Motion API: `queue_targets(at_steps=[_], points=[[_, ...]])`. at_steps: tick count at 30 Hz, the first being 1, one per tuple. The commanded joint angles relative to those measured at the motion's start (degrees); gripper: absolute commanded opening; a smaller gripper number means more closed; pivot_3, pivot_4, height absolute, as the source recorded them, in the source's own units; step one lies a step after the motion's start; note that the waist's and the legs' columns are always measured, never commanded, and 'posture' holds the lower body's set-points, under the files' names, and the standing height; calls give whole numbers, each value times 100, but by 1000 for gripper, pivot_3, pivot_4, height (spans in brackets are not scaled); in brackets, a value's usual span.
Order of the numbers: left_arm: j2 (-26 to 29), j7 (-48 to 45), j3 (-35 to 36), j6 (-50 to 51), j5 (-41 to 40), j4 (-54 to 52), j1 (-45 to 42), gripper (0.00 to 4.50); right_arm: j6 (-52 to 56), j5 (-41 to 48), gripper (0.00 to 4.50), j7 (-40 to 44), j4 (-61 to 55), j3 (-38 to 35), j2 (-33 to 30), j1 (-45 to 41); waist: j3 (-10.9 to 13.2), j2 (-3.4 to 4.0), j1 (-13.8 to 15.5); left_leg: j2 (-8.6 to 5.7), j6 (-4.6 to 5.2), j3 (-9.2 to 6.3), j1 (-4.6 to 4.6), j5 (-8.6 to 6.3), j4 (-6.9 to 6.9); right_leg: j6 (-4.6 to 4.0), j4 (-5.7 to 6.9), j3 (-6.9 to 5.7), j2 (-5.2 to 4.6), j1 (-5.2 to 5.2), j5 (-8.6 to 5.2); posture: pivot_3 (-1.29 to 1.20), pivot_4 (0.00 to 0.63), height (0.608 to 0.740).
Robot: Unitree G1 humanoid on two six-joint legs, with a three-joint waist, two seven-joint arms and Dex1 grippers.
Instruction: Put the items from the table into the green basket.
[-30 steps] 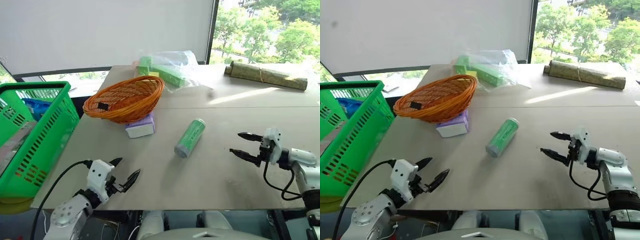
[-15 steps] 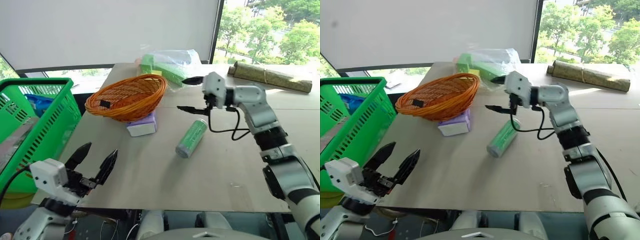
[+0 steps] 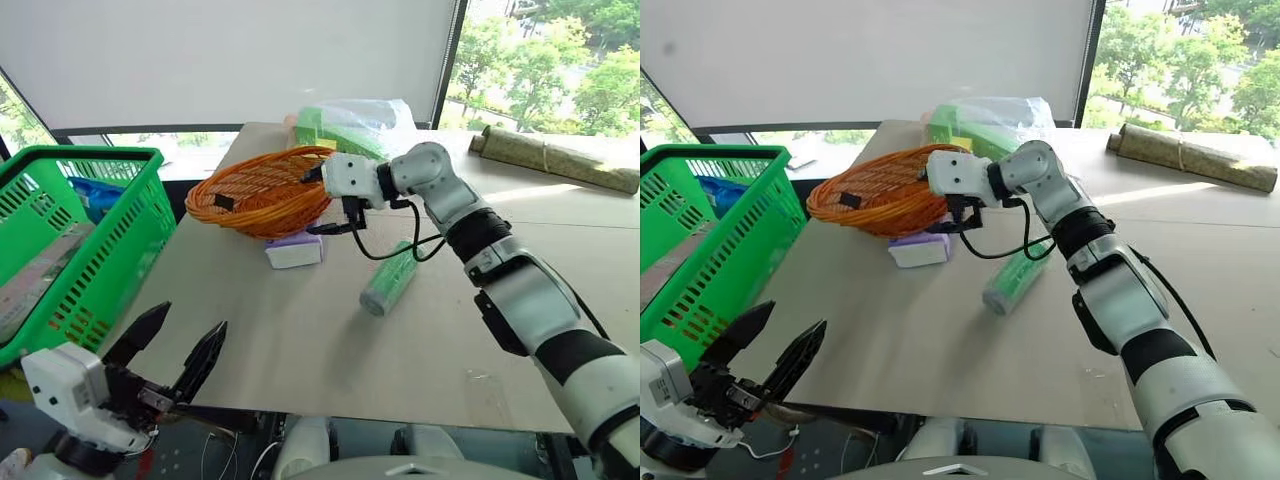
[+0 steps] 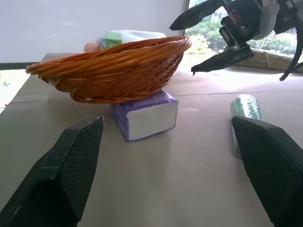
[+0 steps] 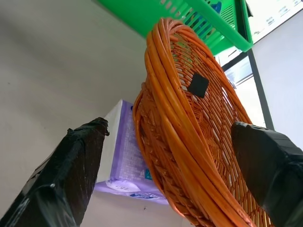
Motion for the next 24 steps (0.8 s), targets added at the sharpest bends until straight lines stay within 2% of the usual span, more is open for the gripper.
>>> queue_targets(at_steps=[1,5,8,12,13,14,15,20,24], points=[[-69,97,-18,-183,47,-332,22,4426,-325,-410,4500,-370,326,127,84,-338,1,-3,39,0,-1,-2,-2,-1,-1,-2,-1,-1,0,-4,-1,269,0,740],[-81,178,-22,-193,55,-335,-13,4426,-506,-704,4500,-758,625,178,183,-480,1,-4,137,0,-3,0,-17,-2,-1,-3,-1,0,-1,-21,-2,279,0,740],[-22,242,-25,-162,59,-327,-72,4500,-589,-814,3693,-864,723,170,231,-520,3,-6,158,0,-3,4,-24,-2,-1,-2,0,1,-2,-30,-2,281,0,740],[80,283,9,-117,38,-269,-175,4500,-687,-909,1681,-895,732,156,224,-511,3,-7,160,-1,-2,4,-25,-1,-1,-2,0,1,0,-31,-2,267,0,740],[109,291,12,-109,43,-249,-199,4500,-714,-924,1386,-897,714,152,211,-505,4,-7,159,0,-2,4,-26,-1,-1,-2,0,1,1,-31,-2,267,0,740],[135,301,11,-101,37,-230,-231,4500,-757,-945,744,-902,686,159,189,-499,3,-8,158,0,-2,4,-27,-1,-1,-2,0,1,1,-31,-2,260,0,740],[169,325,-6,-83,27,-218,-290,4500,-824,-950,618,-901,638,154,162,-487,6,-9,156,-1,-2,4,-26,-1,-1,-2,0,1,1,-30,-2,255,0,740],[323,522,-282,102,86,-187,-763,4500,-943,-888,614,-894,306,28,-71,-459,13,-12,161,0,-2,3,-30,0,-1,-1,3,0,8,-31,-1,219,0,740],[520,765,-687,355,198,73,-1673,4500,-819,-775,614,-949,-348,-207,-606,-428,18,-14,170,-5,-2,-4,-37,1,1,0,2,-3,11,-31,0,179,0,740]])
